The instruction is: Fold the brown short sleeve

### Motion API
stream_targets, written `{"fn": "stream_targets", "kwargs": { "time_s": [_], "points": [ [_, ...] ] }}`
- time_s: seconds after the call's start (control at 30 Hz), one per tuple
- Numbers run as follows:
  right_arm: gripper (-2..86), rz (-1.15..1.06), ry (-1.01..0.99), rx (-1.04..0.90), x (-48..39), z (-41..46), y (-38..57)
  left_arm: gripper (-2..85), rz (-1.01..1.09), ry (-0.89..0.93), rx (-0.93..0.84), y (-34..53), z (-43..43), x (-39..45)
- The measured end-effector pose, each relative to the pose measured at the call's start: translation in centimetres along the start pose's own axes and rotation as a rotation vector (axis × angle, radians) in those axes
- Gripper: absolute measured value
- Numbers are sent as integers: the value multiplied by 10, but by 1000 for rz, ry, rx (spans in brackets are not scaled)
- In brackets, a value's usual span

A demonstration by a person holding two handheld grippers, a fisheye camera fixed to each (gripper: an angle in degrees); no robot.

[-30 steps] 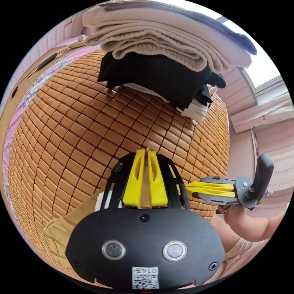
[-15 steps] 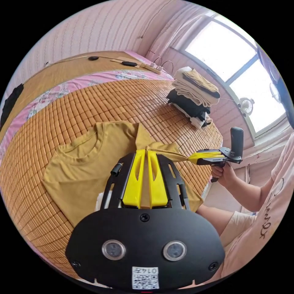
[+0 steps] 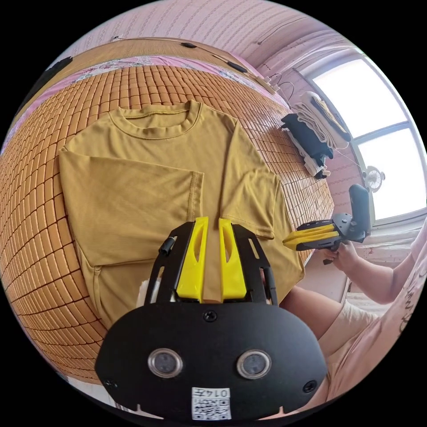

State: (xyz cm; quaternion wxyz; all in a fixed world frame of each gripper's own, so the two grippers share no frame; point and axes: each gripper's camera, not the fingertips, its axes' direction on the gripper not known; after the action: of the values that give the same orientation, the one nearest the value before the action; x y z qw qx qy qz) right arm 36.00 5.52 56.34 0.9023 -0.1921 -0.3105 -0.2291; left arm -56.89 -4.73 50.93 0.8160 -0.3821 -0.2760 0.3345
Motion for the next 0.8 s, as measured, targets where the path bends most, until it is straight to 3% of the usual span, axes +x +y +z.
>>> {"fn": "stream_targets", "kwargs": {
  "time_s": [0.17, 0.37, 0.53, 0.8],
  "points": [
    [32, -23, 75, 34, 4, -13, -18, 46, 46, 26, 34, 11, -12, -5],
    [78, -10, 283, 227, 35, -46, -85, 52, 60, -73, -115, 23, 23, -8],
    [100, 57, 307, 281, 79, -51, -151, 53, -36, -25, 49, 48, -15, -38],
    [21, 80, 110, 206, 131, -44, -200, 73, -270, -237, 290, 49, -92, -172]
  ]
}}
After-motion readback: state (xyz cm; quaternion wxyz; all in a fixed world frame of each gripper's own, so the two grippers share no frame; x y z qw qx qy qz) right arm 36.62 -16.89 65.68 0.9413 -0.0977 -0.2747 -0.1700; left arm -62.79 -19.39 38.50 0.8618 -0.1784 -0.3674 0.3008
